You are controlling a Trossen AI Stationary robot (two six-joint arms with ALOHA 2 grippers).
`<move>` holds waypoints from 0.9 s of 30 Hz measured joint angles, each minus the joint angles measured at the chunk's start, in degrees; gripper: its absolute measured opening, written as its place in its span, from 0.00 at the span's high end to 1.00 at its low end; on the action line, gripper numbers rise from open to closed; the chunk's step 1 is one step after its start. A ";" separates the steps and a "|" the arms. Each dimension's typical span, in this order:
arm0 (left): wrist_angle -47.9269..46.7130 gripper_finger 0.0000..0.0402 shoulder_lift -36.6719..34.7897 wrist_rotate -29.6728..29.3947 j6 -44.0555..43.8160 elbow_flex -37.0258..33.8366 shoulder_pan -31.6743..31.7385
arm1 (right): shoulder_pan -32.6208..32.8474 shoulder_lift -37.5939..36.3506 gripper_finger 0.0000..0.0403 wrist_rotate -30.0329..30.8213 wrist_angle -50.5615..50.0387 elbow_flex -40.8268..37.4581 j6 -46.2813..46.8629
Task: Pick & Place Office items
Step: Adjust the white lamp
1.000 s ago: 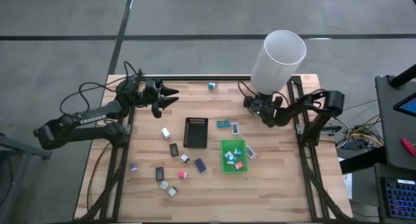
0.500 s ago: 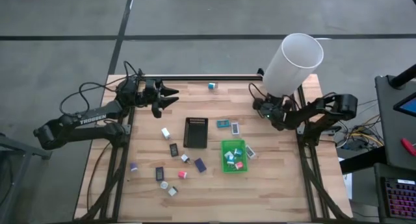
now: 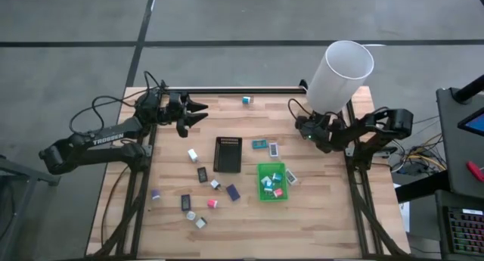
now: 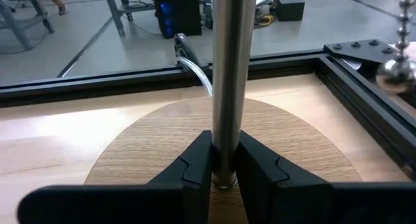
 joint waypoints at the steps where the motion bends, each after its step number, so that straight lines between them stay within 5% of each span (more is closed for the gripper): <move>1: 0.00 0.53 -0.01 0.02 0.00 0.00 0.00 | 0.00 -0.01 0.86 0.00 -0.01 0.00 -0.01; 27: 0.00 0.53 -0.02 0.02 0.00 0.00 0.02 | 1.16 -2.50 0.69 -5.77 0.21 -0.20 -0.38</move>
